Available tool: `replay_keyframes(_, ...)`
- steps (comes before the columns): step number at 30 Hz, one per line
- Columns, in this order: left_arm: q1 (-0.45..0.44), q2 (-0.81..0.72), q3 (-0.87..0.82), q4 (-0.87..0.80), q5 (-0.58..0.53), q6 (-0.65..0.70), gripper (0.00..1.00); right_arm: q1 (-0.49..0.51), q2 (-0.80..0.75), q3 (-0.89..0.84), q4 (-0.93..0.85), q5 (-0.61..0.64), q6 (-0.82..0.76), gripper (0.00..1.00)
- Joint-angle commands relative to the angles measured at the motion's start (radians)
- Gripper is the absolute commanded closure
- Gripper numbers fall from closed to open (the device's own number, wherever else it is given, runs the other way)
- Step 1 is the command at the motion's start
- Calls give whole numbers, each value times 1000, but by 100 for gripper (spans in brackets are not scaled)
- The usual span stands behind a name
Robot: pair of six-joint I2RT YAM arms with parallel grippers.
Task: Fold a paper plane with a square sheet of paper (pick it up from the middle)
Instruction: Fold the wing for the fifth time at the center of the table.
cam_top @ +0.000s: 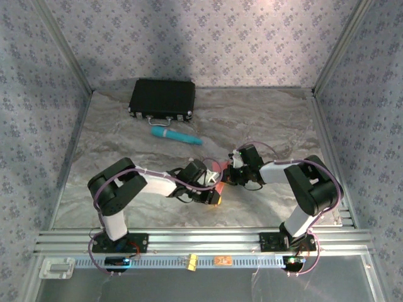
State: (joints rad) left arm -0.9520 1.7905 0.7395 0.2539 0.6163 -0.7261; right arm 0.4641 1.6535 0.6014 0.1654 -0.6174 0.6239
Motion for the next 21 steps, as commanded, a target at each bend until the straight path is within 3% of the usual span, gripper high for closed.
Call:
replay_keyframes(1, -29, 0, -35, -144, 57, 9, 89, -15, 68, -20, -67, 171, -10, 94)
replay_keyframes(14, -59, -156, -91, -193, -20, 17, 89, -20, 48, -43, -43, 159, 29, 94)
replay_keyframes(21, 55, -282, -120, -69, -24, -36, 88, -15, -1, -111, 69, 179, 187, 93)
